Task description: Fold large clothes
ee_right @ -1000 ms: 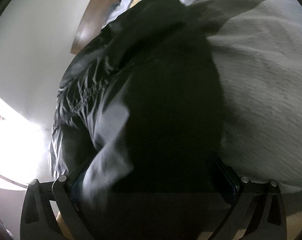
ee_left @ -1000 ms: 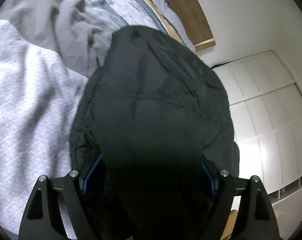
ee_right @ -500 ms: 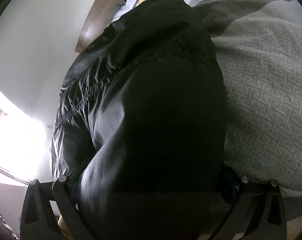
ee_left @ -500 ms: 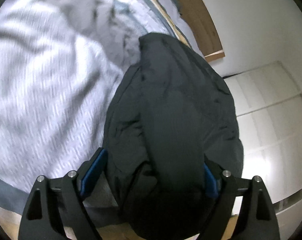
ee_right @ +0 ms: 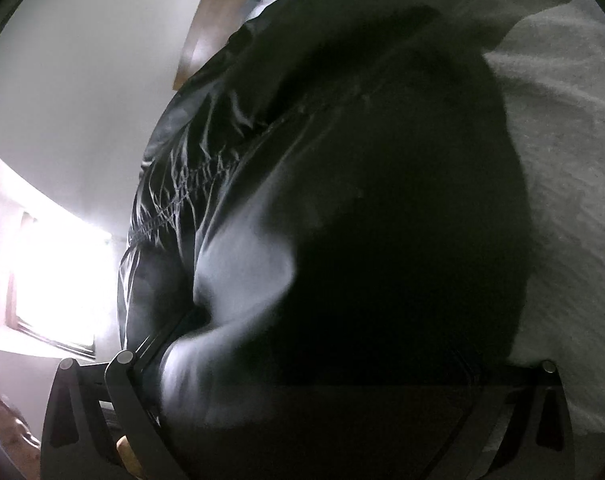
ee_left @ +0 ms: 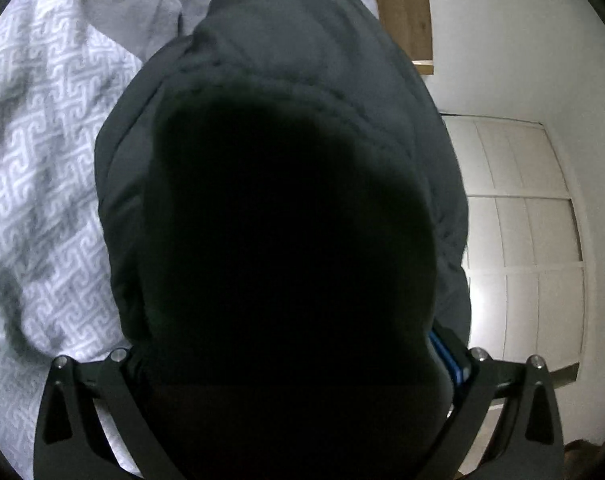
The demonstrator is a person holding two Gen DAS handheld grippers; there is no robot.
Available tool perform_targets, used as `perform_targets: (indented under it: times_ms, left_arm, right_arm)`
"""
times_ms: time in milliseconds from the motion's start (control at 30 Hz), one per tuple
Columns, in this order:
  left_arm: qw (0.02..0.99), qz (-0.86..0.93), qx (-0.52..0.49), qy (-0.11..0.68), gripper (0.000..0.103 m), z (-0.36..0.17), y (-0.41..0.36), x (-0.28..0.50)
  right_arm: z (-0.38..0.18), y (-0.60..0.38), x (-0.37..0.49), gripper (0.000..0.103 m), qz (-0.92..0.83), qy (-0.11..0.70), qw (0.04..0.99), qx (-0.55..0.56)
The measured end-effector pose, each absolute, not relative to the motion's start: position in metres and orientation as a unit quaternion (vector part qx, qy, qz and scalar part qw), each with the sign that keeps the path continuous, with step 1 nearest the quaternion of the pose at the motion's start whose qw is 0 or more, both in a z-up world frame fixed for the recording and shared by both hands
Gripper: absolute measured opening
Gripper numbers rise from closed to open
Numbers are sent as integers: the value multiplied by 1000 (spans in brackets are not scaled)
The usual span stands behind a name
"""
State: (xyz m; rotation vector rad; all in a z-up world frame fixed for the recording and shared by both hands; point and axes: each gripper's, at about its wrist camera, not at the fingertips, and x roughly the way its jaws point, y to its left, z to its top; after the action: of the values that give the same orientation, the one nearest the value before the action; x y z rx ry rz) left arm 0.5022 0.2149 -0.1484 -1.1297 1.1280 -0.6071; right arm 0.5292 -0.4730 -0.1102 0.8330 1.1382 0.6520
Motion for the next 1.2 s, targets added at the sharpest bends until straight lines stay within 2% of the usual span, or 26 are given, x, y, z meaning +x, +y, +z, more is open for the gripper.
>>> perform_targets:
  times_ms: [133, 167, 200, 233, 267, 333, 433, 500, 800, 1200]
  left_arm:
    - [717, -254, -435, 482, 101, -134, 193, 494]
    - [727, -249, -425, 477, 99, -131, 189, 492]
    - [741, -245, -414, 469, 90, -126, 184, 489]
    - [749, -243, -411, 460, 84, -123, 182, 486]
    - [754, -240, -412, 452, 72, -121, 181, 483]
    - [765, -234, -407, 440, 51, -115, 178, 478]
    - [786, -221, -390, 426, 39, -102, 172, 471]
    - [798, -216, -383, 413, 33, -95, 169, 470]
    - [821, -249, -388, 337, 27, -39, 173, 458]
    - [846, -275, -369, 270, 26, 55, 169, 431]
  right_arm:
    - [-112, -463, 531, 103, 290, 512, 718, 372]
    - [-111, -460, 531, 103, 292, 512, 720, 365]
    - [-109, -457, 531, 102, 294, 510, 725, 356]
    - [-108, -455, 531, 94, 292, 508, 730, 351]
    - [-106, -454, 529, 86, 294, 503, 735, 348]
    - [-103, -451, 527, 58, 307, 491, 734, 356]
    - [-92, -443, 523, 40, 320, 471, 746, 344]
    - [-84, -439, 521, 33, 318, 464, 758, 330]
    - [-31, -425, 503, 22, 305, 400, 818, 278]
    - [61, -420, 474, 20, 322, 313, 863, 233]
